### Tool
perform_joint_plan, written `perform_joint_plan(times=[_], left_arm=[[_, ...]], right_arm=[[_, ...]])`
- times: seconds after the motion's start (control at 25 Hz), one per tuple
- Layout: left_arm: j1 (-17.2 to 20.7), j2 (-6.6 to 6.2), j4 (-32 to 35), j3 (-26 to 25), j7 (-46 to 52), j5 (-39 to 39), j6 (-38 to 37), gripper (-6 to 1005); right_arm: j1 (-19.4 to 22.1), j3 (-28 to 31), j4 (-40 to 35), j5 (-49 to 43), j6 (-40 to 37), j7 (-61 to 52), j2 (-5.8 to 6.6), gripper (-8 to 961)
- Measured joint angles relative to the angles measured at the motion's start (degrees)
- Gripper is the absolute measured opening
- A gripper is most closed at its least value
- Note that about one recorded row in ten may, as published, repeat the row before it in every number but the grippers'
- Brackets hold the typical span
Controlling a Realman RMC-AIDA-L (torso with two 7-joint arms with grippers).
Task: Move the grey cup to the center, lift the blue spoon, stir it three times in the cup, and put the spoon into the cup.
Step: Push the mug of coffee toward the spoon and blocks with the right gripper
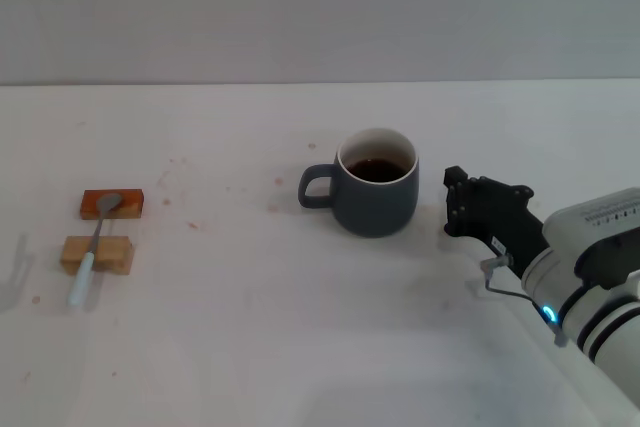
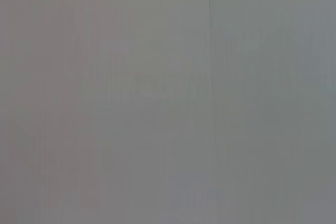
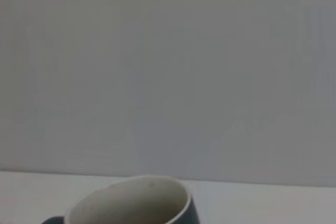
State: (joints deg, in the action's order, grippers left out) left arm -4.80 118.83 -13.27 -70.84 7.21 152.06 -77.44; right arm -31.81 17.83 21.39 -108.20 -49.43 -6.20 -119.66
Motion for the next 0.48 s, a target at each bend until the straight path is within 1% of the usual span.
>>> perform_joint_plan(times=[0.2,0.36,0.48], left_arm=[[0.0,0.00,0.1,0.0,0.0,0.0,0.0,817],[0.0,0.00,0.1,0.0,0.0,-0.1,0.0,816],[0.0,0.00,0.1,0.0,0.0,-0.1,0.0,816]], right_arm=[[-1.6,0.3,-0.3,0.1,0.7,0.1,0.05,-2],[-3.2,0.4,-0.3,-0.1,2.9,0.3,0.05,-2],[-3.5,0.4,-0.3,-0.1,3.1,0.4,0.04,-2]])
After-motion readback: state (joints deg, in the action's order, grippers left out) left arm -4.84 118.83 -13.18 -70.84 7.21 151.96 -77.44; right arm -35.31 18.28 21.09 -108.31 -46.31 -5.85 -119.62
